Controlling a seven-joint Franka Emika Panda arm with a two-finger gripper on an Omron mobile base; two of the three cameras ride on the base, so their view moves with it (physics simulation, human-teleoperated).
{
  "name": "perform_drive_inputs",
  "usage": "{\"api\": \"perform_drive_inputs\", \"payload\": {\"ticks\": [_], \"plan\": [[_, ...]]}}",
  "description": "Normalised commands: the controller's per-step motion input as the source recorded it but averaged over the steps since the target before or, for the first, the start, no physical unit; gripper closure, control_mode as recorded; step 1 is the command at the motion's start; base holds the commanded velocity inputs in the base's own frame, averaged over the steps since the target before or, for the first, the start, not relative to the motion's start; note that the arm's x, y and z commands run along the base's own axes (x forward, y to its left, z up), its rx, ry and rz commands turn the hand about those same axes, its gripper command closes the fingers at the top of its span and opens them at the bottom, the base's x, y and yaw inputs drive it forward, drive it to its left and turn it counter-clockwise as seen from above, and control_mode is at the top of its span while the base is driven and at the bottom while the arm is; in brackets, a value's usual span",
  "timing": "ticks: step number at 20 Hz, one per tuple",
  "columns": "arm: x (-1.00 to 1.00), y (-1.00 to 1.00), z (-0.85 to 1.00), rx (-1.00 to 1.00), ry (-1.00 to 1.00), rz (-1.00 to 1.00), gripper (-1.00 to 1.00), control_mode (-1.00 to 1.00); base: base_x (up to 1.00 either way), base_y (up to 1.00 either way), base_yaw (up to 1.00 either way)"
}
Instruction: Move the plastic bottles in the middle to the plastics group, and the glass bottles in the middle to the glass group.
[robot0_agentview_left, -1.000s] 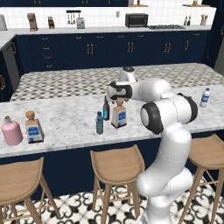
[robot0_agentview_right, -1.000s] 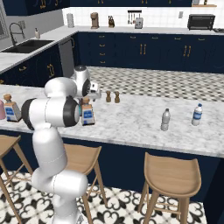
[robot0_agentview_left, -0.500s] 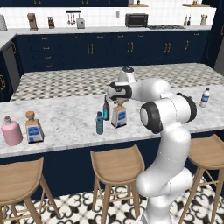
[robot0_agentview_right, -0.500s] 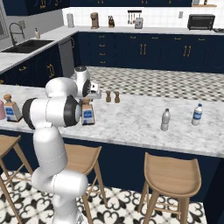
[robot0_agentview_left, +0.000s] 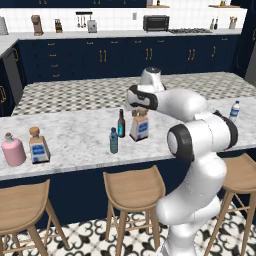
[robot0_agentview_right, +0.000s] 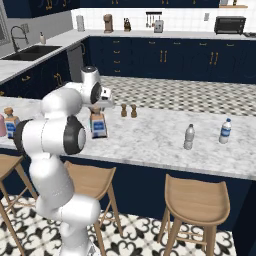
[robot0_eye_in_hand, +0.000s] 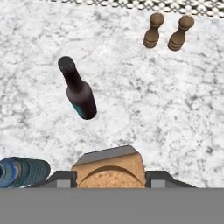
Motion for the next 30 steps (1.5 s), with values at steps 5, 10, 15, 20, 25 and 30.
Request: {"api": "perform_drive_inputs", "payload": {"ticks": [5,10,15,20,25,30], "plan": [[-1.0,-0.01,0.7,0.06,0.0,-0.08,1.0,-1.0,0.0,0.0,0.0],[-1.0,0.01,0.56,0.02,0.0,-0.07,1.0,-1.0,0.0,0.0,0.0],[-0.97,0.0,0.52,0.02,-0.01,-0.01,1.0,-1.0,0.0,0.0,0.0],[-0.67,0.22,0.34,0.0,0.0,0.0,1.0,-1.0,0.0,0.0,0.0],[-0.28,0.65,0.28,0.0,0.0,0.0,1.0,-1.0,0.0,0.0,0.0],[-0.25,0.57,0.11,0.0,0.0,0.0,1.0,-1.0,0.0,0.0,0.0]]}}
